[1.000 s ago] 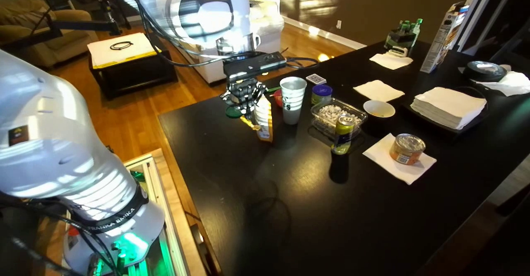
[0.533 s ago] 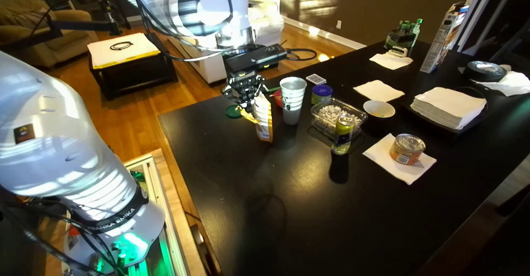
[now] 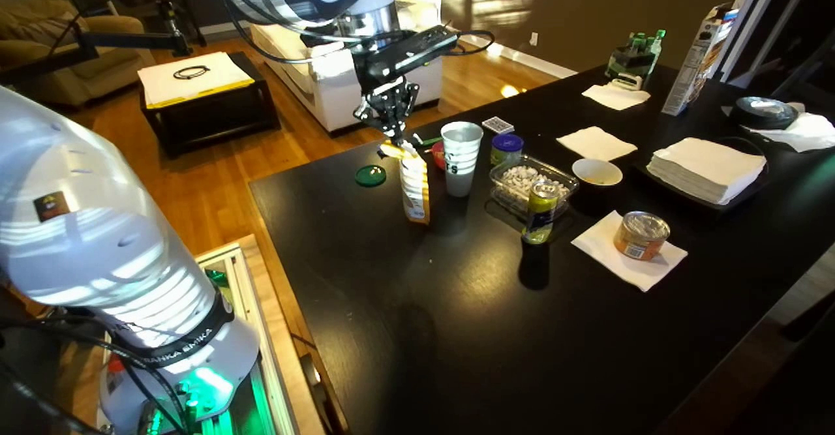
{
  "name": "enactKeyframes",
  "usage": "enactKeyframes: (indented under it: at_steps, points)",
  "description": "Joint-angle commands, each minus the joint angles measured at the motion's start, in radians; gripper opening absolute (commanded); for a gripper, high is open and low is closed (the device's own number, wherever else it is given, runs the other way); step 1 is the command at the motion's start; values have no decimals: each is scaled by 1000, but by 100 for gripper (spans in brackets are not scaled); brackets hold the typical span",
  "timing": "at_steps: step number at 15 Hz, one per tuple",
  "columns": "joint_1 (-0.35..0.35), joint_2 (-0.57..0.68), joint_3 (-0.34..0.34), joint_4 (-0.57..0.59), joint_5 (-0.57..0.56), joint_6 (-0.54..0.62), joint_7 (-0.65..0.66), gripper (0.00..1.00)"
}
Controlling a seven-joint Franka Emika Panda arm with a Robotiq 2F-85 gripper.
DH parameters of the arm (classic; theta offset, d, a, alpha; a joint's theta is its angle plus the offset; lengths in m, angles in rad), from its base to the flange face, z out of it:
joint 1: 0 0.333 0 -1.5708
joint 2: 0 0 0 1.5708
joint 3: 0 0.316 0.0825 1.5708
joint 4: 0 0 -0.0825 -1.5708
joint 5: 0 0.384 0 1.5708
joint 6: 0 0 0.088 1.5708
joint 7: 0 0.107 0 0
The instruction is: Put the yellow object inside the white and yellow packet.
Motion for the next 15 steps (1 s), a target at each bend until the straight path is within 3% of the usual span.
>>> enactKeyframes:
  at_steps: [1, 9, 15]
  points:
    - [21, 7, -15, 71, 42, -58, -61, 0]
    - [-2, 94, 48, 198, 24, -195, 98, 0]
    - [-2, 149, 59, 248, 42, -241, 158, 0]
